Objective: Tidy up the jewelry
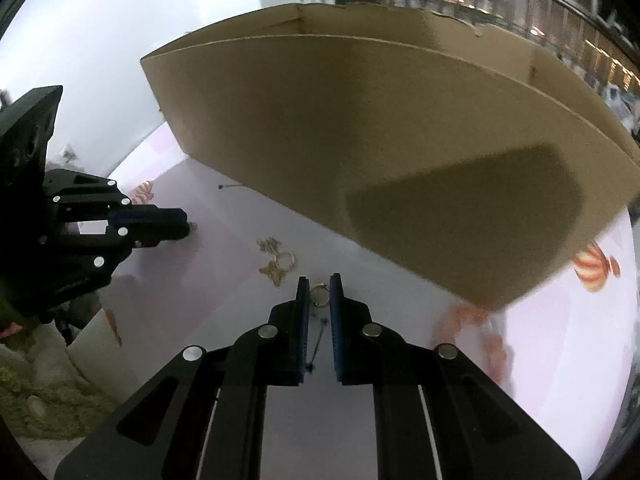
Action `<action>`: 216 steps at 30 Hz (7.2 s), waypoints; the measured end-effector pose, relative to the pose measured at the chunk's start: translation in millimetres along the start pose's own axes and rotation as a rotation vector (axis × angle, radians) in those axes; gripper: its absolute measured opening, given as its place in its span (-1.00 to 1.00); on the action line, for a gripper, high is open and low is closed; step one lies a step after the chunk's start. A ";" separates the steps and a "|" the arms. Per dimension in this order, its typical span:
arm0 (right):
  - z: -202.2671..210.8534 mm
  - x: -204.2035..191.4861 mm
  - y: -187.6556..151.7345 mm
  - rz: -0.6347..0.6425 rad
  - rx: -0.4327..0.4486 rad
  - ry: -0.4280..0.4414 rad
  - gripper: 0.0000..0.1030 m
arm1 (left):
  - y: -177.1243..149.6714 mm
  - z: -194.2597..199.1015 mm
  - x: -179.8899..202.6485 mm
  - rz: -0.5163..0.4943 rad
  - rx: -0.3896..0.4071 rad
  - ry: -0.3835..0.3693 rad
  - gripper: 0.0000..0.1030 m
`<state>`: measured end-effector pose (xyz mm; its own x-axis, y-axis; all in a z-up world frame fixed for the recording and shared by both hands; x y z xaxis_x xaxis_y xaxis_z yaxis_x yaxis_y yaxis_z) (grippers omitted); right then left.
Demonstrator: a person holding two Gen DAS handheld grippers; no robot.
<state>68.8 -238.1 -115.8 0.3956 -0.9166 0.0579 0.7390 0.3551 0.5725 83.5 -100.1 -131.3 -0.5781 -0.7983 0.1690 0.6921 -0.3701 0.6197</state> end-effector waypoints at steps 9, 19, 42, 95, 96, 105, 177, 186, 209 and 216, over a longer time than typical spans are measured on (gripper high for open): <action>19.8 7.8 -20.3 -0.144 0.003 -0.015 -0.78 | 0.3 -1.1 -2.6 0.013 0.011 0.002 -0.93; 21.6 3.1 -25.0 -0.186 0.005 0.041 -0.78 | 0.2 -0.1 -4.2 0.016 0.013 0.011 -0.93; 17.1 8.2 -11.8 0.159 -0.012 0.030 -0.49 | 1.1 -2.6 -4.8 0.013 0.012 0.018 -0.92; 124.6 22.0 92.7 0.043 0.435 0.042 -0.77 | 112.8 103.0 27.6 -0.006 0.344 -0.079 -0.93; 122.2 24.9 96.4 0.036 0.434 0.033 -0.77 | 121.8 97.6 30.0 -0.012 0.346 -0.073 -0.93; 62.4 60.8 111.4 -0.120 0.271 -0.046 -0.77 | 161.9 13.5 20.0 0.023 0.171 -0.020 -0.93; 78.9 -23.2 7.2 -0.323 0.102 -0.220 0.86 | 84.5 108.9 -3.6 0.119 0.288 0.143 0.00; 82.4 -36.3 -10.0 -0.378 0.083 -0.290 0.87 | 82.0 105.1 -8.1 0.130 0.285 0.153 0.00; 81.7 -30.4 -12.8 -0.398 0.120 -0.233 0.87 | 72.4 81.1 -5.3 0.127 0.251 0.137 0.00; 80.8 -11.2 -1.8 -0.396 0.170 -0.237 0.87 | 63.2 62.4 -0.1 0.098 0.216 0.149 0.00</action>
<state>19.0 -243.3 -51.4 -0.0472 -0.9987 -0.0179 0.7002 -0.0459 0.7125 100.3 -93.7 -44.3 -0.4319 -0.8922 0.1317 0.6241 -0.1903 0.7578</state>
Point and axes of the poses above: each gripper's, at about its wrist camera, not at the fingertips, and z roughly against the way its jaws point, x to its right, y to its top, the point moved 8 cm from there along -z, roughly the way its jaws point, and after that the axes turned 14 degrees about z, right-handed, at the moved point
